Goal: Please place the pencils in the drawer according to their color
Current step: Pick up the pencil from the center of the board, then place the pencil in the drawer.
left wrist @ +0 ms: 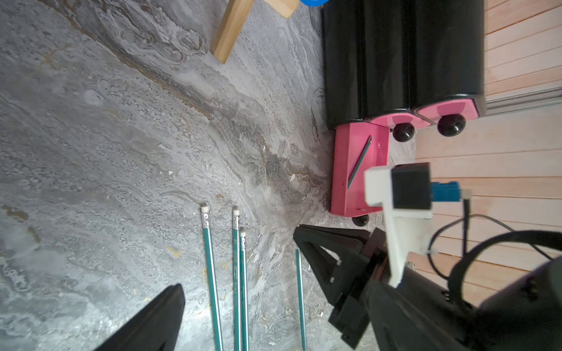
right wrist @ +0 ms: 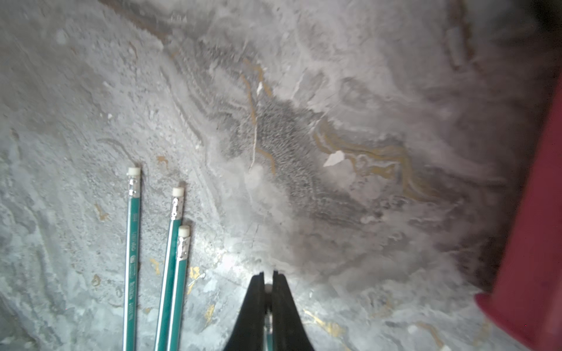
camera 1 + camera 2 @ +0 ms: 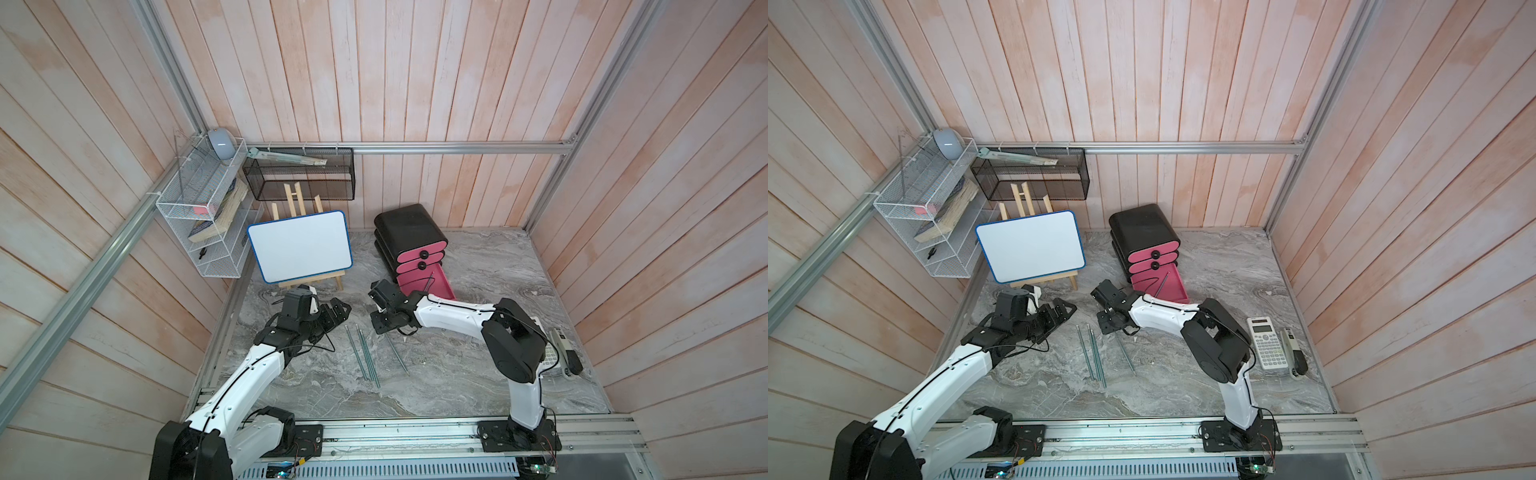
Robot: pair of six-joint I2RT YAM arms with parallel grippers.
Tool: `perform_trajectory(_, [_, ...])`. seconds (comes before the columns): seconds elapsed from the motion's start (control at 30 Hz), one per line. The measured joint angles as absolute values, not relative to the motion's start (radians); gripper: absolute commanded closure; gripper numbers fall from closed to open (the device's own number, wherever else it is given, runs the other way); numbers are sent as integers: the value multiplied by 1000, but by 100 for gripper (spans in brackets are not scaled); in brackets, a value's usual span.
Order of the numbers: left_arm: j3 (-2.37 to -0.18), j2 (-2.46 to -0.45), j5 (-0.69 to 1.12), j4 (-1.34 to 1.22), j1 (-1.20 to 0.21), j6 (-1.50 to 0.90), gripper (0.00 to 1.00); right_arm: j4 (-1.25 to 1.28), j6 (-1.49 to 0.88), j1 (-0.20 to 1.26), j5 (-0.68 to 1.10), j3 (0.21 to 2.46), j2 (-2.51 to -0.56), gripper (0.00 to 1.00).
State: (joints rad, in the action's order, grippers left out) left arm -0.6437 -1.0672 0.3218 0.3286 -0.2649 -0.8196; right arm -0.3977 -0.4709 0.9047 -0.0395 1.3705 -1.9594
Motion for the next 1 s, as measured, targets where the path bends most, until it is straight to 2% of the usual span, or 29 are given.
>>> perform_trajectory(0.5, [-676,-1182,331,297,-399,-824,0,-286,-579,742,86,1261,-1802,100])
perform_trajectory(1.0, [-799,-1319,306,260,-525,-836,0,-117,-727,476,234,1146,-1734,100])
